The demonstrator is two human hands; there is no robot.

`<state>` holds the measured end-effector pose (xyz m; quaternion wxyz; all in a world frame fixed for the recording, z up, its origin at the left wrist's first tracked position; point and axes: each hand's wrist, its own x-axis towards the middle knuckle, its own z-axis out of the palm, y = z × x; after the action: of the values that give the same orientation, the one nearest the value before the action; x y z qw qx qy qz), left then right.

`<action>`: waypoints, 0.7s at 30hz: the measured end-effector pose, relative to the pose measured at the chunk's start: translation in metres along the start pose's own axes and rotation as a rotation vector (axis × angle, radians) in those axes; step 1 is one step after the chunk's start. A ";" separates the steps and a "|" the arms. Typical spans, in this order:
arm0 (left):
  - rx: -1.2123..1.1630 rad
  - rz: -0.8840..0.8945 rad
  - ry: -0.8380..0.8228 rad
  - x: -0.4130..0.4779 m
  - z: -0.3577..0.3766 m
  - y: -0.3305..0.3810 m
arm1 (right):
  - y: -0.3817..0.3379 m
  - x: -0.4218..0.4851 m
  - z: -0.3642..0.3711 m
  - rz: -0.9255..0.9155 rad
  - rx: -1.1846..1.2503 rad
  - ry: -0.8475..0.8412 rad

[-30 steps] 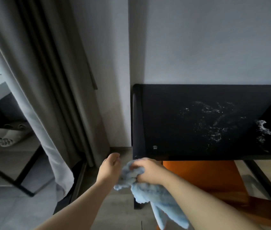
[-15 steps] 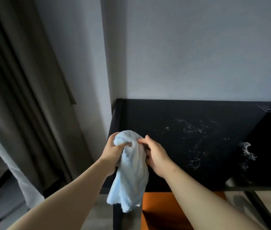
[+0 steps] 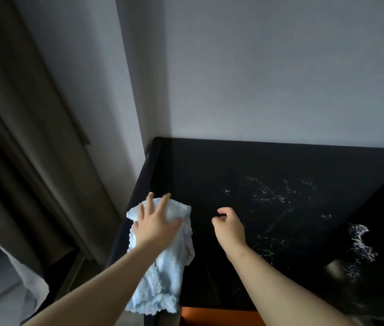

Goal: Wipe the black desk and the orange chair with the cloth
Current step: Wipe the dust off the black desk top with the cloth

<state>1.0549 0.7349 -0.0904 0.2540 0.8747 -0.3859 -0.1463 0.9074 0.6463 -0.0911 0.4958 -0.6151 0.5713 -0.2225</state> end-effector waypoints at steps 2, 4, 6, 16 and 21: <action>0.186 0.005 -0.199 -0.006 0.024 0.010 | -0.001 0.005 0.001 -0.042 -0.096 -0.027; 0.339 -0.046 -0.272 -0.005 0.037 0.009 | -0.002 0.008 0.000 -0.099 -0.221 -0.047; 0.379 -0.067 -0.259 0.001 0.038 0.001 | -0.002 0.014 -0.001 -0.149 -0.363 -0.052; 0.233 0.178 0.000 0.072 0.017 -0.010 | 0.005 0.046 -0.010 -0.284 -0.707 0.096; 0.345 0.065 -0.056 0.094 0.041 0.004 | 0.014 0.052 -0.017 -0.266 -0.720 0.122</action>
<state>1.0964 0.6484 -0.1282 0.0937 0.8881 -0.4402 -0.0938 0.8995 0.5945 -0.1117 0.1802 -0.8041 0.5565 -0.1061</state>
